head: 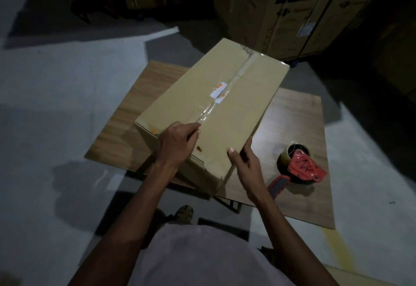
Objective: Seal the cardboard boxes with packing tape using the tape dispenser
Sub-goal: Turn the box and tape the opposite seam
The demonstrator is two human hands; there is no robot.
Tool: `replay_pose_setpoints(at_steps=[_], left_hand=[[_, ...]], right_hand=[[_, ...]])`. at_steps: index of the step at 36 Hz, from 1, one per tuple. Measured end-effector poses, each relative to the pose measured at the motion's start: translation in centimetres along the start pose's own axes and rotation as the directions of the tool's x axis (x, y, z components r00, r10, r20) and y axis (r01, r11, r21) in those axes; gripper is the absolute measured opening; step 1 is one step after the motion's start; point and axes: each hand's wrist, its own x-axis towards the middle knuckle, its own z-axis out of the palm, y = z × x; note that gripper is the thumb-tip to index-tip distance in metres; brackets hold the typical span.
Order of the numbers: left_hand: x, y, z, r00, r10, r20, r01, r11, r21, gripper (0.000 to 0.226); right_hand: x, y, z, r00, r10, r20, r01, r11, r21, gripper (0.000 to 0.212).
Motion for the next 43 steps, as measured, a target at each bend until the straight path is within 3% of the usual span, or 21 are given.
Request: replay_pose_setpoints(at_steps=[3,6,13,18,22,24,27,29,33,38,43], left_hand=[[0.8,0.0,0.1,0.999,0.014,-0.052,-0.014,1.0,0.013,0.024],[2.3,-1.0,-0.3,0.999,-0.015,-0.043,0.015,1.0,0.007,0.042],[6.6,-5.6,-0.4,0.985,-0.01,0.174,-0.01,0.994,0.113,0.093],[8.8,-8.5,-0.8,0.938,0.05,0.342,-0.084,0.993,0.084,0.102],[11.0,-11.0,-1.4,0.923,0.15,0.355,-0.166,0.986,0.014,0.09],[12.0,-11.9,-1.3,0.935,0.159,0.316,-0.155,0.987,-0.037,0.08],[12.7,-12.6,-0.9,0.943,0.002,0.332,0.027,0.996,-0.083,0.068],[12.7,-13.0,-0.5,0.915,-0.104,0.391,0.164,0.979,-0.121,0.082],[12.3,-13.3,0.0,0.889,-0.131,0.439,0.263,0.931,-0.254,0.091],[10.3,-12.4,0.1,0.881,-0.182,0.436,0.347,0.875,-0.336,0.085],[7.4,-10.6,0.2,0.904,-0.248,0.35,0.378,0.846,-0.376,0.076]], right_hand=[[1.5,-0.2,-1.0,0.999,-0.005,0.039,0.004,1.0,0.008,0.053],[2.6,-0.8,-1.7,0.997,-0.023,0.076,0.023,1.0,-0.001,0.053],[6.8,-2.6,-2.5,0.996,-0.009,0.091,0.011,1.0,-0.027,0.048],[9.3,-3.6,-2.4,0.998,-0.007,0.057,0.01,0.998,-0.063,0.045],[10.5,-4.1,-1.6,0.994,0.046,-0.096,-0.059,0.989,-0.134,0.039],[10.5,-4.1,-0.5,0.962,0.097,-0.255,-0.138,0.979,-0.151,0.051],[8.7,-4.2,2.4,0.859,0.25,-0.447,-0.276,0.961,0.008,0.079],[7.0,-4.0,4.8,0.817,0.36,-0.451,-0.324,0.933,0.159,0.096],[4.1,-3.8,8.4,0.796,0.511,-0.324,-0.372,0.835,0.405,0.111],[4.0,-4.3,9.7,0.79,0.553,-0.265,-0.358,0.767,0.533,0.139],[5.4,-3.5,9.8,0.759,0.526,-0.383,-0.259,0.784,0.565,0.138]])
